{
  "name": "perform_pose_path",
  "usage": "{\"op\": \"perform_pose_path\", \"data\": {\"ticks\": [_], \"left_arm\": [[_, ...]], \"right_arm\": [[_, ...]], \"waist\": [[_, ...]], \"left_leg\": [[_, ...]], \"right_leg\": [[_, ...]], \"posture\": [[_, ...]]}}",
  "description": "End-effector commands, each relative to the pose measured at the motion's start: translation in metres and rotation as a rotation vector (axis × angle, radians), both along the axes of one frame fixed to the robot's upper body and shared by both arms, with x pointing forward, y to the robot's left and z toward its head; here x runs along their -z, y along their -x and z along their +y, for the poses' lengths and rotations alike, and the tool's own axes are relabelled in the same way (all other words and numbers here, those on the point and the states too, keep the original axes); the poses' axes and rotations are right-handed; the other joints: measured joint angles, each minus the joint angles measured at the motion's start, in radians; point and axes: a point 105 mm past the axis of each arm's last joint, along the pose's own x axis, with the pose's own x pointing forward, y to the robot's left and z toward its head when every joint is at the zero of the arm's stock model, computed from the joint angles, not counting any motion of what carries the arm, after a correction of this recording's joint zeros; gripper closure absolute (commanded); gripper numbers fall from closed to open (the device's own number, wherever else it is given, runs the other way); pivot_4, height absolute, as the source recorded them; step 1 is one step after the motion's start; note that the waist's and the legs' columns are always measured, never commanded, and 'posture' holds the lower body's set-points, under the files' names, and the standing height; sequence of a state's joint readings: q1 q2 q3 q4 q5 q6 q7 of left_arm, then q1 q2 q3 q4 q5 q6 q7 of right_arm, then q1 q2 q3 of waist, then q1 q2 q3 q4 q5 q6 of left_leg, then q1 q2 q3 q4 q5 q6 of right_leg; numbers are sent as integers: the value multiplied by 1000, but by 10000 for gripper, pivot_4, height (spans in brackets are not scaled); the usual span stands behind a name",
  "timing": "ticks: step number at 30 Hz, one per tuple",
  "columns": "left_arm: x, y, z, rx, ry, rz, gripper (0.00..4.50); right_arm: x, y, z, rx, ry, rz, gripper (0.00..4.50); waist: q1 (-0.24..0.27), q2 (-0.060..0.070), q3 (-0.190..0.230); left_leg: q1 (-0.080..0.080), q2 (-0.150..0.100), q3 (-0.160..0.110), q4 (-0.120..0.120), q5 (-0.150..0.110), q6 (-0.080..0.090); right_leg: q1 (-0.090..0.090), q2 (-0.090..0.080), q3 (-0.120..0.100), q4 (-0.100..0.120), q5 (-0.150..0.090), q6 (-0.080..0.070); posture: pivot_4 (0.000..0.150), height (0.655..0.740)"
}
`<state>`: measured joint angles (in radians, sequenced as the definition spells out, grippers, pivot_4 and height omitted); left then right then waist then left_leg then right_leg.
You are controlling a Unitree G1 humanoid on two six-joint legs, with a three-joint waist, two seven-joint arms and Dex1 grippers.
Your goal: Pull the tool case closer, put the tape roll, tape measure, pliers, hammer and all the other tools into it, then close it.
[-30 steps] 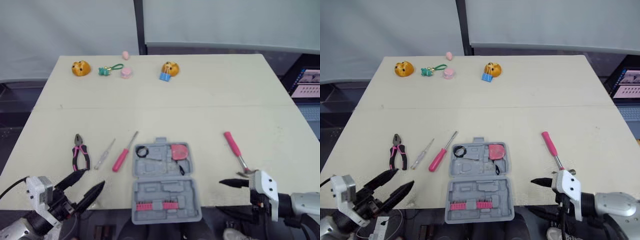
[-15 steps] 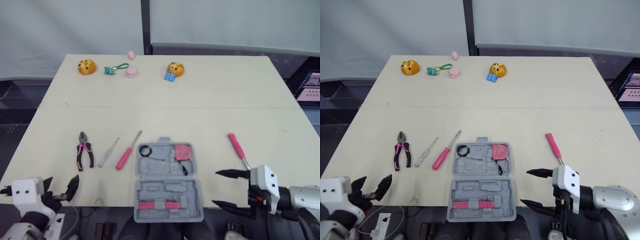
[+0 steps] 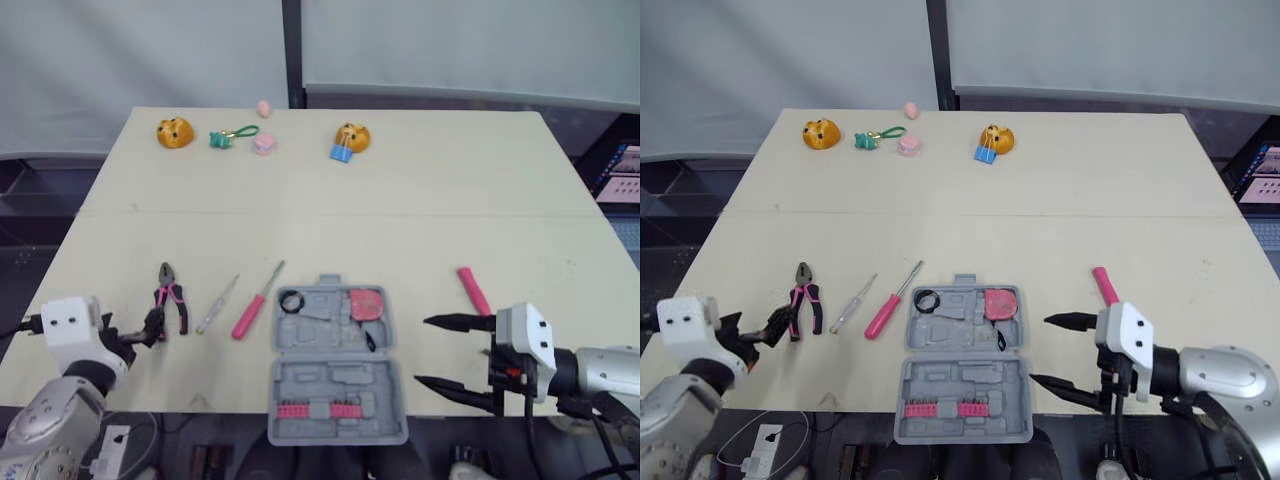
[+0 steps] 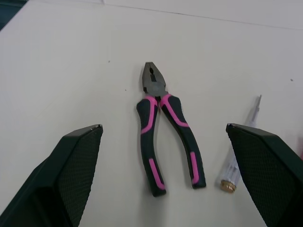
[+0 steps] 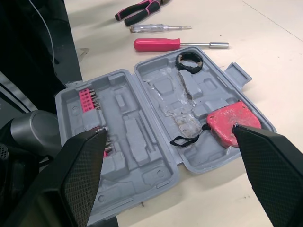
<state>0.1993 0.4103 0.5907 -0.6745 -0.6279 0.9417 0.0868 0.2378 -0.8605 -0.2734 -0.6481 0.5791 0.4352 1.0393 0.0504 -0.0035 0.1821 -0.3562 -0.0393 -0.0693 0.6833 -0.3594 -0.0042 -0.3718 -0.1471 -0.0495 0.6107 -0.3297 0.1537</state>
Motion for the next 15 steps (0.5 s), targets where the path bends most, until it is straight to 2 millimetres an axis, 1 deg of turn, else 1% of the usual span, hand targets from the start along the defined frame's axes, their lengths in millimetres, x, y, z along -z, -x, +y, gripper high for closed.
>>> {"op": "perform_pose_path", "data": {"ticks": [1, 3, 11, 15], "left_arm": [[-8, -11, 10, -53, -26, 4, 0], [-4, -19, 14, -87, -11, 25, 0], [10, -40, 20, -125, 12, 95, 0], [21, -53, 15, -110, 26, 134, 0]], "right_arm": [[-9, 0, 4, -17, 6, -38, 345], [-10, -1, 3, -13, 9, -39, 345], [-12, -3, 1, 0, 17, -50, 345], [-15, -4, 1, 4, 17, -57, 345]], "waist": [[0, 0, 0], [0, 0, 0], [-5, 0, 0], [-2, -1, 0]], "left_leg": [[0, 0, 0, 0, 0, 0], [0, -1, 0, 0, 1, 0], [0, -1, 0, 0, 1, -1], [0, -1, 0, 0, 2, -1]], "right_leg": [[0, 0, 0, 0, 0, 0], [0, 0, 0, 1, 0, 0], [-2, 1, 0, 2, 0, 0], [-2, 1, 0, 2, 0, 0]], "posture": [[1500, 7121], [1500, 7121], [1500, 7121], [1500, 7121]]}}
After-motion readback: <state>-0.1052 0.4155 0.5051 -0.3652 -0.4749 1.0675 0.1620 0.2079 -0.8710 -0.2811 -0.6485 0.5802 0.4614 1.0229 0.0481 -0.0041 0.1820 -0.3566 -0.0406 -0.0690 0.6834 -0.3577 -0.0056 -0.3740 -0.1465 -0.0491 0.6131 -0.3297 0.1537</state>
